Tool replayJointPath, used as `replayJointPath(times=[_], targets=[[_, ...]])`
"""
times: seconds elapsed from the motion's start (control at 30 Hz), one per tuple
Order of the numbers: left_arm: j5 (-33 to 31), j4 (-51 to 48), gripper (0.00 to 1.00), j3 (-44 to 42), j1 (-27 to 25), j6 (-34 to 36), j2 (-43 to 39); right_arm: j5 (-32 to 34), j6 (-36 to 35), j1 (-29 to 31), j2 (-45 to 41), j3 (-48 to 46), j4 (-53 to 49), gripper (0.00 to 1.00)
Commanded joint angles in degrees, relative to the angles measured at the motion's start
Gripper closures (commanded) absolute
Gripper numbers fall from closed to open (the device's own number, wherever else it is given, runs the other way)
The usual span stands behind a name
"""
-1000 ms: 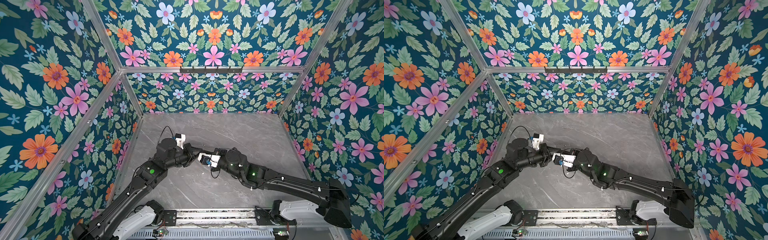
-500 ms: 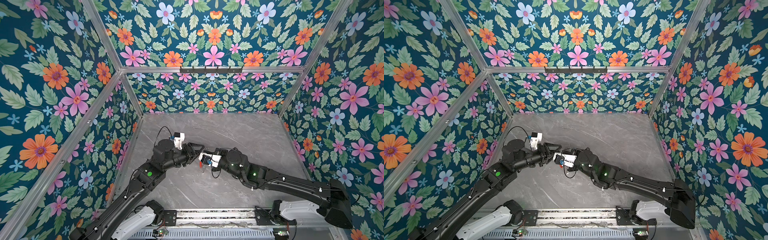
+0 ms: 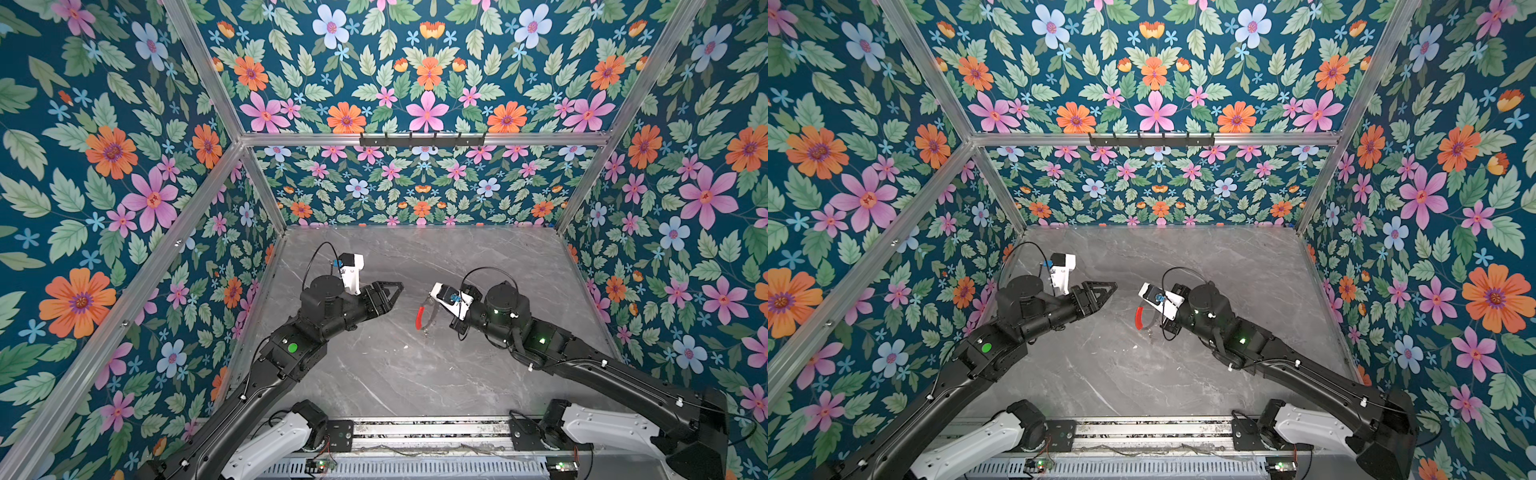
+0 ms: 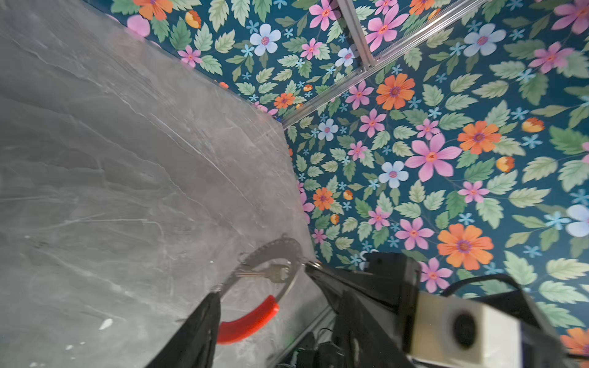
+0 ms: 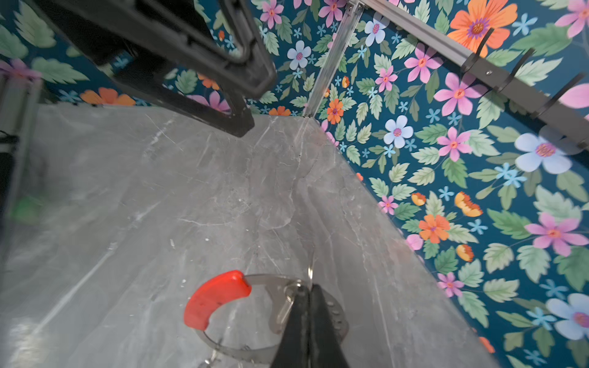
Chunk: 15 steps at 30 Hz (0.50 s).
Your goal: Remove the keys from the keyring
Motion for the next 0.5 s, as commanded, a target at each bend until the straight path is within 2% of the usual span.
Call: replayJointPath(times=[0.0,0.1,0.3,0.47], targets=[[-2.04,0.91,0.37,0.0,0.07,9.24,0.81,-13.18,9.07,-3.63,-1.87,0.22,-3.83,1.0],[0.7,4.1,0.41,-0.79,0.03,13.47,1.27,-20.95,12.94,-7.37,-2.91,0.04,-4.83,1.0],[13.3,22.59,0.41,-8.67,0.03,16.18,-0.2,-35.24,18.95,-13.29,-3.89,-0.83,-3.58,1.0],[21.43,27.04,0.44,-9.56,0.03,19.25,2.96,-43.79,21.32,-16.24,-4.09,-1.19,-3.11,1.0]])
